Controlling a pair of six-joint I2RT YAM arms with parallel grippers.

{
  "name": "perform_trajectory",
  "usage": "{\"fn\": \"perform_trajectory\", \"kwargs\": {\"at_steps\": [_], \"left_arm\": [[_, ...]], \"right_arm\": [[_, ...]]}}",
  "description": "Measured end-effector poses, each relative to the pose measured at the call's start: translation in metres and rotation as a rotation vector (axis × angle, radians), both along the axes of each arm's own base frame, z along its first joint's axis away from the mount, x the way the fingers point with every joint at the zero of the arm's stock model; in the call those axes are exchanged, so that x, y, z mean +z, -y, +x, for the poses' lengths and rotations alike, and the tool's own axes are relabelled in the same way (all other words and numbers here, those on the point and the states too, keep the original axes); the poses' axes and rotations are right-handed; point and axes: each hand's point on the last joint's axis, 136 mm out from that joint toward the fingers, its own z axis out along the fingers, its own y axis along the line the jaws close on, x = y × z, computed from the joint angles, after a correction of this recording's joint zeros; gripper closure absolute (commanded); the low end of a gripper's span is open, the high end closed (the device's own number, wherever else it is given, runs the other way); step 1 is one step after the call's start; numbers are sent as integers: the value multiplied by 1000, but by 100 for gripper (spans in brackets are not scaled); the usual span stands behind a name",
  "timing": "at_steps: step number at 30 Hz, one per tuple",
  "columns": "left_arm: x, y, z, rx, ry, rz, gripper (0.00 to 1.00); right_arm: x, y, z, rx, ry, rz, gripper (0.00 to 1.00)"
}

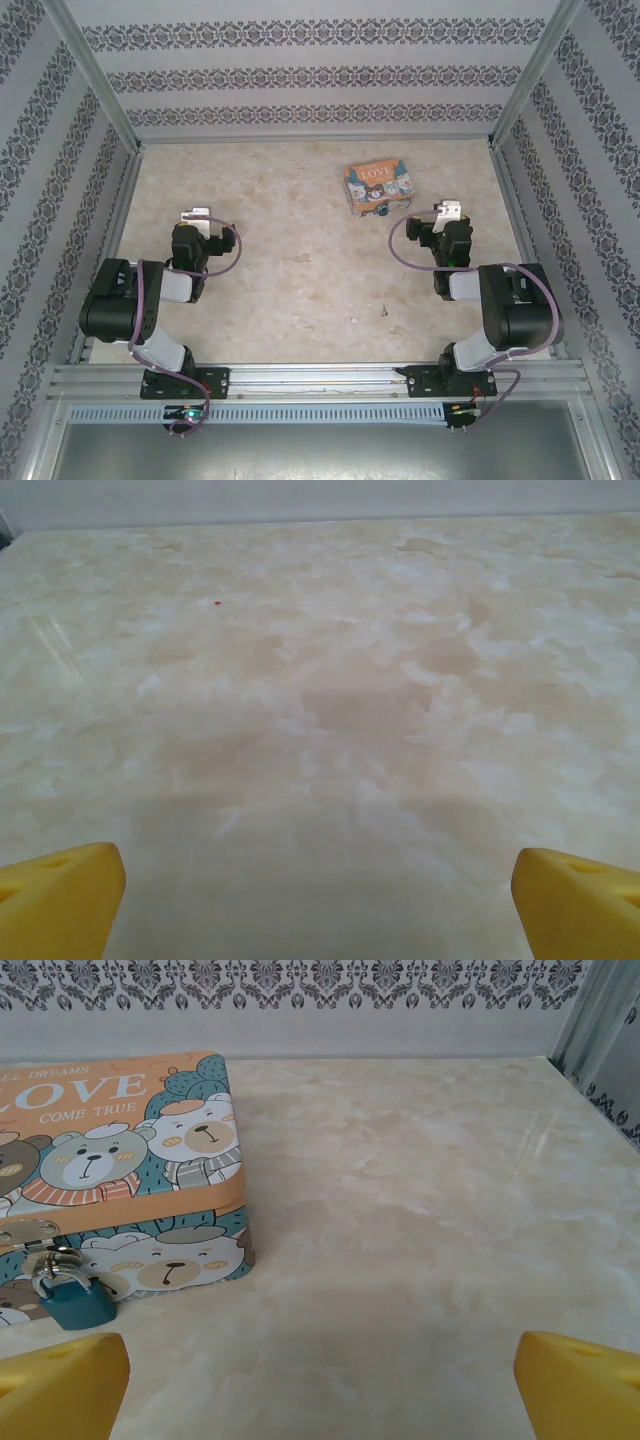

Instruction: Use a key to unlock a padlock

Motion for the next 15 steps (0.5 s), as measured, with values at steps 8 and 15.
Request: {"fn": "perform_trajectory", "kwargs": {"at_steps": [8, 15], "left_arm": [[0, 5, 0, -31, 0, -8, 1], [0, 6, 0, -33, 0, -8, 1]], "right_arm": [[0, 0, 0, 0, 0, 0, 2], [0, 0, 0, 0, 0, 0, 2]]}}
